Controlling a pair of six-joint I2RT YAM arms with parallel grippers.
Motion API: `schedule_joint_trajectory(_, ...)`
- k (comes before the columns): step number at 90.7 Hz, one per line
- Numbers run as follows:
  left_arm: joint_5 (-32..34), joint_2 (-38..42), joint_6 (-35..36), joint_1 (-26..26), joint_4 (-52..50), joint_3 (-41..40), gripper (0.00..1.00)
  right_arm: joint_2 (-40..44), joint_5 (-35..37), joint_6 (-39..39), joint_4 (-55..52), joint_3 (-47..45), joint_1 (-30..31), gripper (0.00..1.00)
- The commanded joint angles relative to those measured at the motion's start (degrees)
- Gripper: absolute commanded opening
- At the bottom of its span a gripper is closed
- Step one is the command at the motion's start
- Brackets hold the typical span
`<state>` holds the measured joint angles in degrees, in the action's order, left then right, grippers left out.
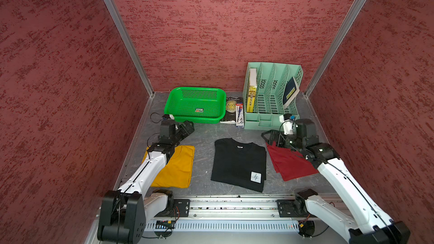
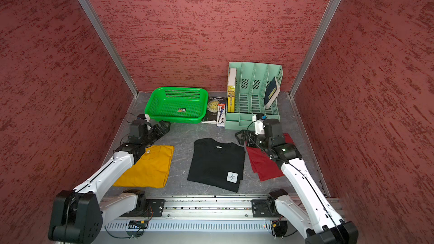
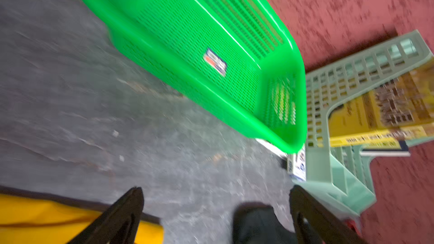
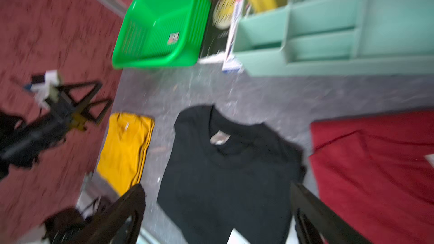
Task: Put the folded t-shirts into the basket
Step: Adjust the T-shirt at the center of the board.
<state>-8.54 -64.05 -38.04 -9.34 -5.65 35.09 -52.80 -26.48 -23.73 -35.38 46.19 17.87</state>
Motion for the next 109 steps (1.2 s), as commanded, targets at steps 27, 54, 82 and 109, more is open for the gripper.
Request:
schedule_joint_trajectory(27, 13.6, -11.4, 6.1, -33.1, 7.8, -1.0, 1.0, -2.8, -15.5, -19.1, 23.8, -21.3, 10.0, 0.98)
schedule_joint_trajectory(54, 16.9, -17.8, 6.3, -35.5, 4.6, 0.5, 1.0, -1.7, 5.5, -19.1, 4.7, -16.4, 10.1, 0.98)
schedule_joint_trajectory(82, 5.1, -23.9, 7.4, -30.3, 14.4, -1.4, 0.66, 1.2, 19.0, -17.1, -0.3, -13.9, 10.0, 0.98)
schedule_joint_trajectory(109, 0.2, -15.0, 2.6, -33.7, 19.7, -9.5, 0.2, -8.9, 9.9, -14.4, 1.7, -10.6, 10.0, 0.98)
